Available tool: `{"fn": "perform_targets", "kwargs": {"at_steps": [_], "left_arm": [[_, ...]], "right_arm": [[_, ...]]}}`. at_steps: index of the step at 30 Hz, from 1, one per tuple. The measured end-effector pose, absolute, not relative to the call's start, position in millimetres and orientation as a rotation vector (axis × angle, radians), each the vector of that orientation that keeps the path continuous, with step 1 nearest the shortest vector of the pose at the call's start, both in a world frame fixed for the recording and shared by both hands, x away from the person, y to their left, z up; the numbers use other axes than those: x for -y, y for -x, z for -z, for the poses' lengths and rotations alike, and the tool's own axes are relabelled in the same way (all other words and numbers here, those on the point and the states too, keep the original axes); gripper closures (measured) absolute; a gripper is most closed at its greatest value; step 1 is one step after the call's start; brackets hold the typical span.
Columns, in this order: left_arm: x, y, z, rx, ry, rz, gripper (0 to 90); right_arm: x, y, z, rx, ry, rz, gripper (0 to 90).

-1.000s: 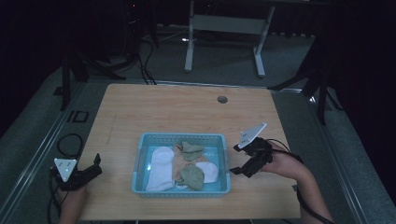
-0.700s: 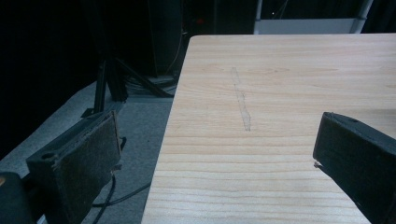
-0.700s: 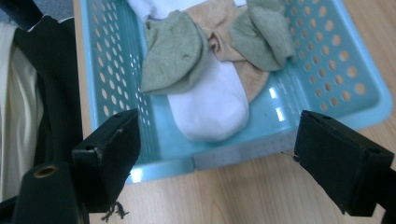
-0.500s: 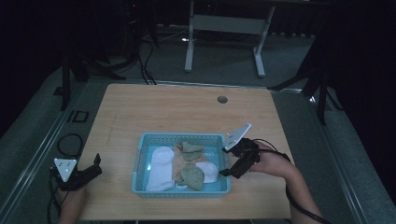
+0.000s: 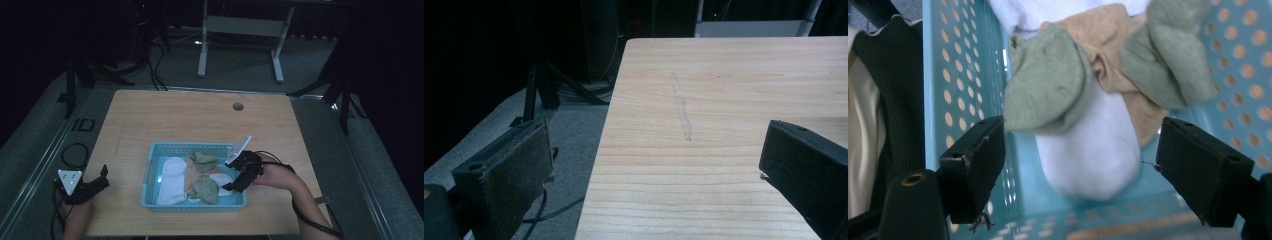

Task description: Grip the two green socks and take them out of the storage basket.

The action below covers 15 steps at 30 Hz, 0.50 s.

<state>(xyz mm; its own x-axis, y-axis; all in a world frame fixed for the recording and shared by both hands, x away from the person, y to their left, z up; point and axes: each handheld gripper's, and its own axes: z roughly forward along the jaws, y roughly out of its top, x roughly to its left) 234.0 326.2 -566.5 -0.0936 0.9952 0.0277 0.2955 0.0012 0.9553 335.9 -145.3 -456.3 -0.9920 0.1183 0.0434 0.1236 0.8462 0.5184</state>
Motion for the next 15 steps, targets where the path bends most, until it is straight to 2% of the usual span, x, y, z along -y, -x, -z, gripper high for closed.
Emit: {"fn": "perform_targets", "kwargs": {"at_steps": [9,15], "left_arm": [[-326,-234,566,-1.494,-1.393,-1.136,0.4],[-326,-234,566,-1.496,-1.392,-1.135,0.4]], "right_arm": [[125,-336,467,3.004,0.164,0.801,24.4],[113,-337,474,3.035,0.127,0.761,38.5]]}}
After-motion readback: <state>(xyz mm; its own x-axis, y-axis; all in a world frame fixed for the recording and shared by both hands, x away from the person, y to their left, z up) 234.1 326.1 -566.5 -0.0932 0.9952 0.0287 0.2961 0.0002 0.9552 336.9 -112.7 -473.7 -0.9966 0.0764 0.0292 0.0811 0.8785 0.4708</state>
